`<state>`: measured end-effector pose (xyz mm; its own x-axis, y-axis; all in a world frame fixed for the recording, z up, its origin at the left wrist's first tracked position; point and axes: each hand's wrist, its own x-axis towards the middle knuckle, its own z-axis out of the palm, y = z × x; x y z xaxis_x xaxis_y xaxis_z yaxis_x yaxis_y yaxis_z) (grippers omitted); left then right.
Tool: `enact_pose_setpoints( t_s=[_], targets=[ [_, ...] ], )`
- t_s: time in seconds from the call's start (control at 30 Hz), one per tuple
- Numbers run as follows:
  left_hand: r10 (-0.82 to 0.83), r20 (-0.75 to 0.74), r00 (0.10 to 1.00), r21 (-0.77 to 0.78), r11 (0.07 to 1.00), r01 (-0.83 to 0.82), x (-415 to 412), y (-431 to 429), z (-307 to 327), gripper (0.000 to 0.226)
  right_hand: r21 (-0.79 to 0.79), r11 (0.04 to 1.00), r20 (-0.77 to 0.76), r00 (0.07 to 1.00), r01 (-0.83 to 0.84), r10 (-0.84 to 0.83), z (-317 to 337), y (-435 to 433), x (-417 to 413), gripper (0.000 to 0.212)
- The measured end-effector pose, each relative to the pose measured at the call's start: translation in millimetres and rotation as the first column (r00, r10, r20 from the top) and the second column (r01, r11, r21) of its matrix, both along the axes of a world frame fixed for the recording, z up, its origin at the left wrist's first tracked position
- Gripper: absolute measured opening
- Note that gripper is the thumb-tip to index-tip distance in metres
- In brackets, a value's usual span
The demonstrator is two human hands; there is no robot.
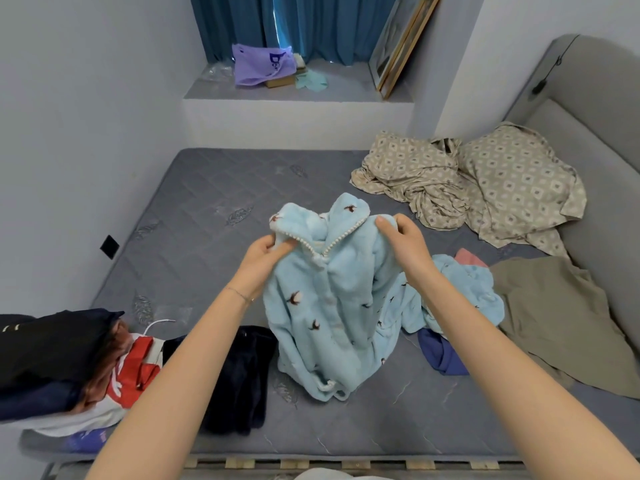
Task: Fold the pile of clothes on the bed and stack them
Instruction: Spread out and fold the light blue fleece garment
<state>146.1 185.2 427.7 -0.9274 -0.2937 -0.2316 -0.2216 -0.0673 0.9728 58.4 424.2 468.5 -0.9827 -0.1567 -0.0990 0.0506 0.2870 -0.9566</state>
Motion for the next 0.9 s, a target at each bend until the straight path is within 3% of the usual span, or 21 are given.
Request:
enact_pose_setpoints(
  t_s=[0.2, 0.4, 0.5, 0.6, 0.67, 0.8, 0.9],
  targets=[
    [0.053, -0.246, 0.968, -0.215, 0.971, -0.108, -5, -19, 40, 0.032, 0.133, 0.983, -0.078, 0.987, -0.129, 0.14, 1, 13, -2, 0.029],
    [-0.041, -0.203, 0.978, -0.261, 0.965, -0.014, -6, -17, 54, 0.025, 0.299, 0.914, 0.011, 0.959, -0.275, 0.284, 4, 19, -3, 0.035],
    [-0.093, -0.132, 0.987, -0.276, 0.96, 0.053, 0, -13, 57, 0.032, 0.17, 0.949, -0.082, 0.956, -0.266, 0.283, 14, 21, 1, 0.024],
    [-0.122, -0.098, 0.988, -0.333, 0.939, 0.083, 6, -6, 64, 0.046, 0.062, 0.968, -0.188, 0.949, -0.245, 0.252, 27, 21, 8, 0.027],
    [-0.125, -0.095, 0.988, -0.351, 0.933, 0.084, 9, -3, 68, 0.05, -0.015, 0.968, -0.189, 0.951, -0.252, 0.245, 34, 22, 11, 0.016],
    [-0.186, -0.038, 0.982, -0.33, 0.93, 0.163, 12, 1, 80, 0.045, -0.093, 0.966, -0.201, 0.954, -0.243, 0.221, 52, 21, 13, 0.006],
    [-0.33, 0.059, 0.942, -0.29, 0.897, 0.333, 16, -4, 82, 0.035, -0.096, 0.976, -0.238, 0.957, -0.193, 0.166, 62, 27, 11, 0.01]
  ],
)
